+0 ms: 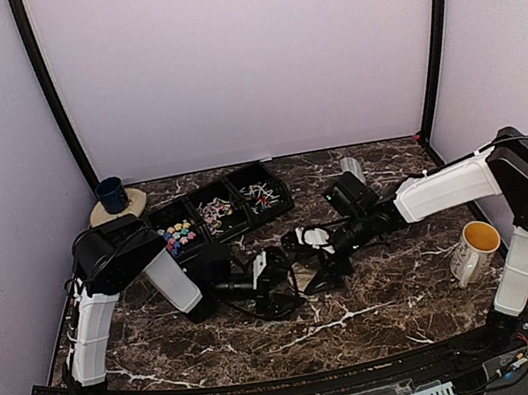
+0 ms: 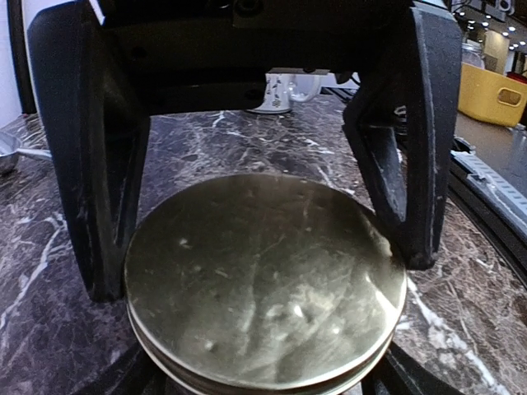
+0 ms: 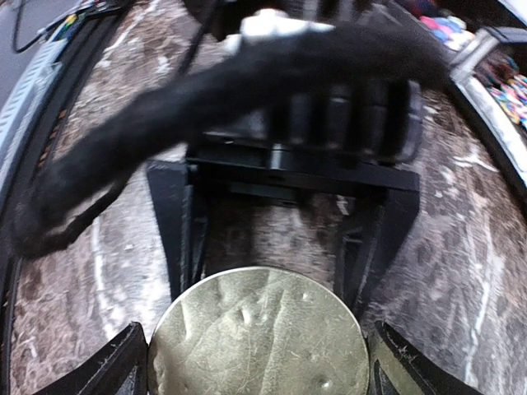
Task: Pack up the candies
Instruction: Screw the bottle lid onto the packing bottle.
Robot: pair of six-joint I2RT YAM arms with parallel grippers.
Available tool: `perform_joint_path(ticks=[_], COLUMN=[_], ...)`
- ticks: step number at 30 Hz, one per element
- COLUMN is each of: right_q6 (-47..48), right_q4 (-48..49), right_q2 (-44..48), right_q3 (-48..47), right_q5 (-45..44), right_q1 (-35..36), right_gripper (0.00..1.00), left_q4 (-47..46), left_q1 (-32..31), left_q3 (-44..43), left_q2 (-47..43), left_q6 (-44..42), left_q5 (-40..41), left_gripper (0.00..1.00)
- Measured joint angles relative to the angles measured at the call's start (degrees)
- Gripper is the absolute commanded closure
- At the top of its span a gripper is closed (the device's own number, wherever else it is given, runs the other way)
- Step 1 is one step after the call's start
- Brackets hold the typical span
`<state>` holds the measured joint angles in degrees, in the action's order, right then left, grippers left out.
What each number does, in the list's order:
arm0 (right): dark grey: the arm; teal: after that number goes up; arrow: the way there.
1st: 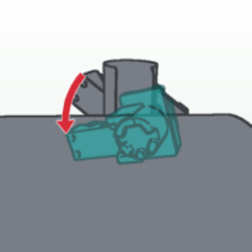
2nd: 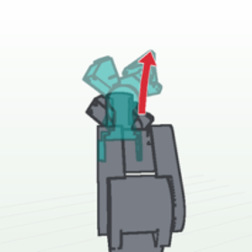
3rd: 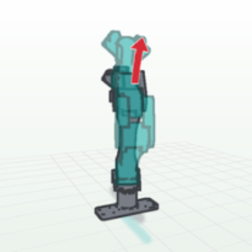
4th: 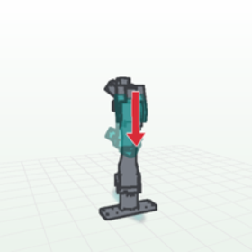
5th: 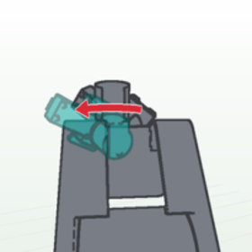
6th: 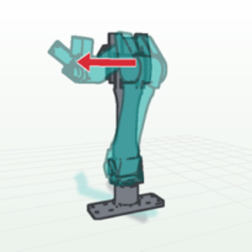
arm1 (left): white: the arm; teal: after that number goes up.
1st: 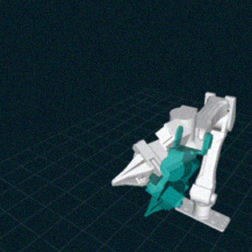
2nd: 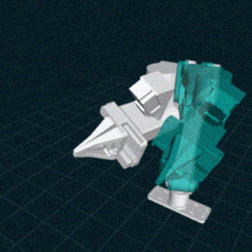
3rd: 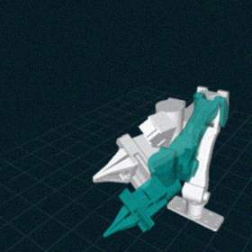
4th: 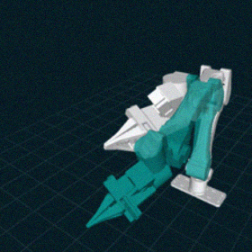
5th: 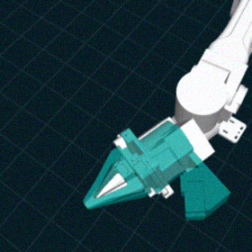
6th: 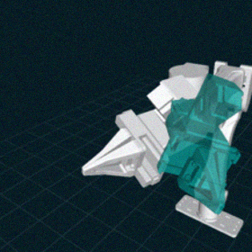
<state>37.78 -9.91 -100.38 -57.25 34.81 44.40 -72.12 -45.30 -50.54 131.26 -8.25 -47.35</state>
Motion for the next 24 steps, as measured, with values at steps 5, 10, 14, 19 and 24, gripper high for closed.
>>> perform_joint_path(ticks=[5,10,14,19,24], right_q6=[-5.5,-13.7,-19.6,-25.9,-31.6], right_q4=[5.7,10.6,14.0,16.0,16.3], right_q2=[0.3,0.4,0.3,-0.9,-2.9], right_q3=[1.7,2.6,3.2,2.3,-0.3], right_q5=[-4.6,-11.1,-16.0,-21.7,-28.2], right_q1=[-0.4,-0.5,-0.4,0.3,1.0], right_gripper=[0.14,0.13,0.13,0.12,0.11], left_q4=[-0.8,-0.9,0.1,2.1,5.2], left_q1=[-0.5,-1.6,-2.6,-3.7,-4.3], left_q3=[0.1,0.1,0.0,-0.6,-2.6], left_q2=[0.0,-0.4,-1.1,-1.9,-2.2], left_q6=[0.5,2.0,3.3,4.5,5.8], left_q5=[6.2,15.0,22.9,29.9,36.1], left_gripper=[0.2,0.2,0.2,0.2,0.2])
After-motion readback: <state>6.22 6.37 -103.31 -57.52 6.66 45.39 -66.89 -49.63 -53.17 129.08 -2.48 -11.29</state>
